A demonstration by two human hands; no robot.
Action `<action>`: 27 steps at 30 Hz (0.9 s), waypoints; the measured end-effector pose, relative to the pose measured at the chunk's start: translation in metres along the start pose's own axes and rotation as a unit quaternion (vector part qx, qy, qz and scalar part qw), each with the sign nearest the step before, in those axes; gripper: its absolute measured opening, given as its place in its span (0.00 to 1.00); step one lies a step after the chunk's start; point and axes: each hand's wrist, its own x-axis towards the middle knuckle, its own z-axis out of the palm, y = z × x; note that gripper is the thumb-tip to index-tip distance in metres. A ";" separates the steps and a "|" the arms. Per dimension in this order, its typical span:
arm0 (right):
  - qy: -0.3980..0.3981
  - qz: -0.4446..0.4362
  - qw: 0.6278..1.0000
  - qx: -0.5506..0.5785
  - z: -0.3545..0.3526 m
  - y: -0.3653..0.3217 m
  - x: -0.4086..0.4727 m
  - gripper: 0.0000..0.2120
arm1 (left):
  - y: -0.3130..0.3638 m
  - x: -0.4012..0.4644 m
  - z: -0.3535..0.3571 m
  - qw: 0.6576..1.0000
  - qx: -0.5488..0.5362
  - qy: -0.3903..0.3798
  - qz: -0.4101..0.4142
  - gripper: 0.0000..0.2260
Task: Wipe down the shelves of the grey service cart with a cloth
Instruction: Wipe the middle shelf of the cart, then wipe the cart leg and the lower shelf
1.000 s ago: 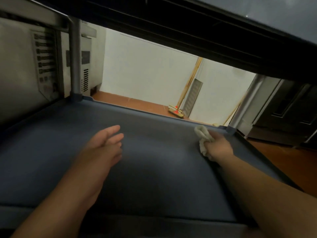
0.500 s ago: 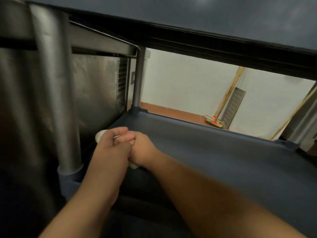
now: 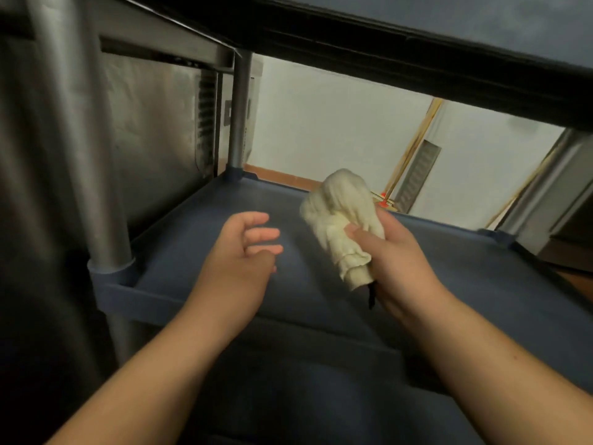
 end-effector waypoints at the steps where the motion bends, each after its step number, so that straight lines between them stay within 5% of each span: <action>1: -0.004 -0.008 1.000 0.012 -0.004 -0.006 -0.009 0.17 | 0.001 -0.002 0.003 1.000 -0.008 -0.010 0.003 0.16; 9: -0.071 -0.016 0.995 0.066 -0.020 -0.022 -0.094 0.15 | 0.001 -0.055 0.013 0.994 -0.004 -0.109 0.011 0.14; 17: -0.152 0.017 0.988 -0.025 -0.034 0.028 -0.167 0.16 | -0.060 -0.118 -0.014 0.985 0.085 -0.114 -0.094 0.18; 23: -0.217 0.138 0.955 -0.148 -0.050 0.100 -0.195 0.17 | -0.126 -0.132 -0.028 0.953 0.178 -0.156 -0.188 0.15; 27: -0.157 0.212 0.944 -0.199 -0.080 0.153 -0.200 0.11 | -0.172 -0.124 -0.012 0.933 0.205 -0.157 -0.249 0.15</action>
